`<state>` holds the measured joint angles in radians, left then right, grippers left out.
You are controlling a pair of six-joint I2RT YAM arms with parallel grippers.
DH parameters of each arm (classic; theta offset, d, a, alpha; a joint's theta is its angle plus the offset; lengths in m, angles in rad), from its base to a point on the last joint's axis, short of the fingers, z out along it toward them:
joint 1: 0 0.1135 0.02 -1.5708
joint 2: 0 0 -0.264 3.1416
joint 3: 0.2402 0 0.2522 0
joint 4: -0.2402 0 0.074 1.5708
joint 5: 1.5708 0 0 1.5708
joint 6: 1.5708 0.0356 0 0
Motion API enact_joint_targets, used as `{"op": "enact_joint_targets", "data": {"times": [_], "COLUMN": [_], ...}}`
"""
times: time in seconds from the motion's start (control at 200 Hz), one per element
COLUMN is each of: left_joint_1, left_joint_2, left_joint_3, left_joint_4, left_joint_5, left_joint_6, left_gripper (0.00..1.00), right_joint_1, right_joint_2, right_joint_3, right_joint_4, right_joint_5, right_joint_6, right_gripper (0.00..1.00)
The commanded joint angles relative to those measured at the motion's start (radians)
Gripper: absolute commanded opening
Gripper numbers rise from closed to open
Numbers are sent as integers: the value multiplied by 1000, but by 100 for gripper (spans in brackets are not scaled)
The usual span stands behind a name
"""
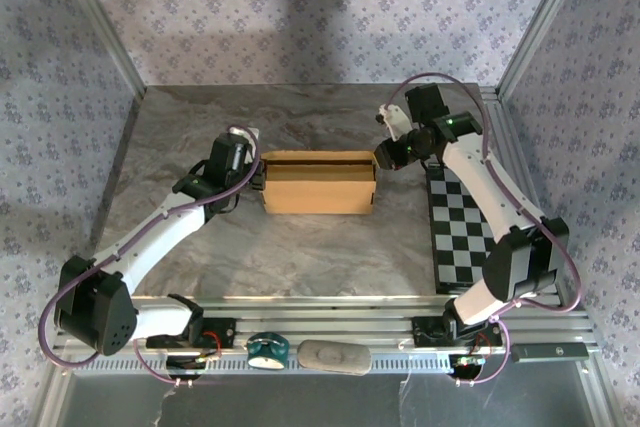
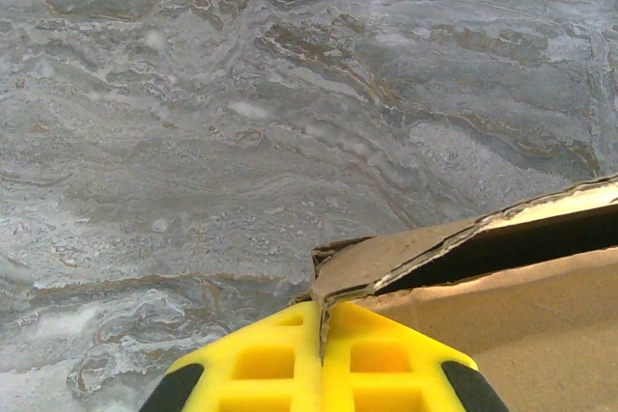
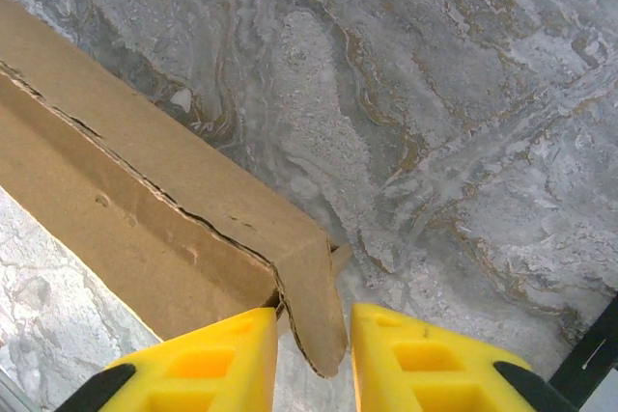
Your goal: Fold the paper box
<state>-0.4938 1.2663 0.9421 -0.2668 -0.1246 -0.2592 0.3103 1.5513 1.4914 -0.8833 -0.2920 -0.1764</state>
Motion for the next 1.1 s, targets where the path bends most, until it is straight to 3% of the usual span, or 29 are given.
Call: {"op": "enact_joint_targets", "data": {"times": [0.0, 0.13, 0.31, 1.094], "left_joint_1": [-5, -5, -6, -52], "left_joint_2": [25, 22, 24, 53], "left_joint_3": [18, 18, 25, 52], "left_joint_4": [-80, -80, -89, -115], "left_joint_5": [-12, -12, -17, -88], "left_joint_6": [14, 13, 3, -124], "left_gripper": [0, 0, 0, 0], "right_joint_1": [12, 16, 30, 138], "right_joint_2": [16, 23, 36, -37], "right_joint_3": [25, 23, 41, -64], "right_joint_4": [-14, -9, -14, 100], "right_joint_5": [6, 24, 21, 208], "right_joint_6": [-3, -9, 8, 430], "right_gripper": [25, 24, 0, 0]}}
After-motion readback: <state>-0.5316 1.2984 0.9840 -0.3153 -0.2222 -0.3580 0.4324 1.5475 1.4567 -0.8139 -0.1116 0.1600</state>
